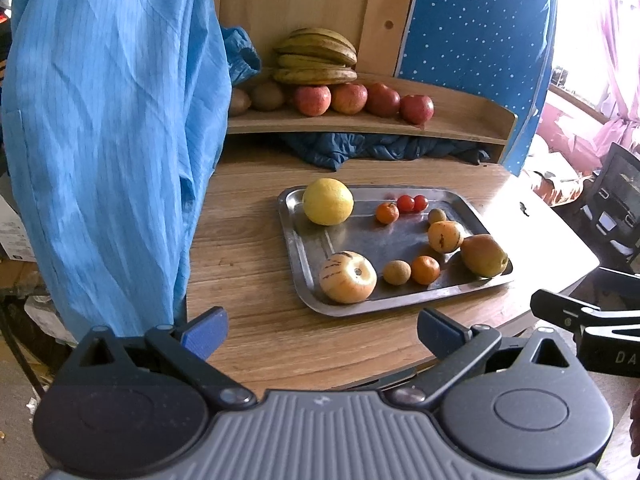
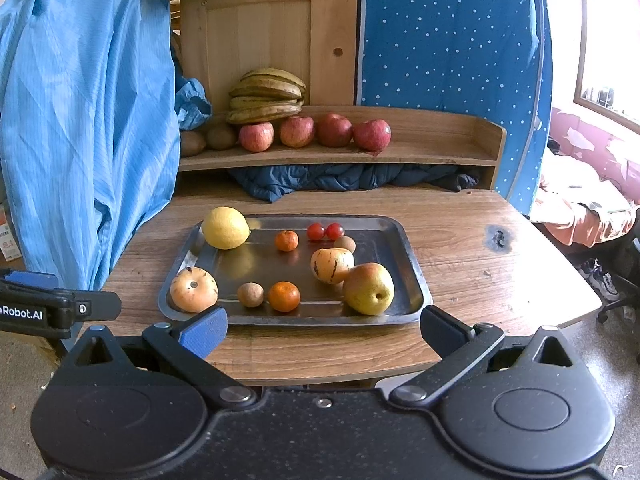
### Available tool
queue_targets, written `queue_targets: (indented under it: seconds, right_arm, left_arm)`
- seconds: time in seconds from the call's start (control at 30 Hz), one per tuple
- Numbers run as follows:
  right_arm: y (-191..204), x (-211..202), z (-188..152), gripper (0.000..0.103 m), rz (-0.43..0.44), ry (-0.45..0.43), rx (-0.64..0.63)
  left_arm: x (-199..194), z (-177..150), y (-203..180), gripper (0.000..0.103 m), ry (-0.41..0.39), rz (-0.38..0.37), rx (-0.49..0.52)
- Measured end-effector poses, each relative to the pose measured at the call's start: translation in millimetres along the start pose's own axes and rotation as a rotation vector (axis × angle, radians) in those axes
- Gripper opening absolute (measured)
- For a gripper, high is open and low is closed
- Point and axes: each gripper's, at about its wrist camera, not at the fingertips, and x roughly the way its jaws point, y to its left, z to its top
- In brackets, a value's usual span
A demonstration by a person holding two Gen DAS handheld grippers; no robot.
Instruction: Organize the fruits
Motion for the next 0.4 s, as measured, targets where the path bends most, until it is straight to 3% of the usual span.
queue_targets:
  seconds: [0.4]
  right_arm:
    - [2.6,2.5,-0.2,0.102,-0.004,0.008,-0.002]
  left_arm:
    - [0.3,1.5,-1.2,0.103,-0.007,0.003,0.001]
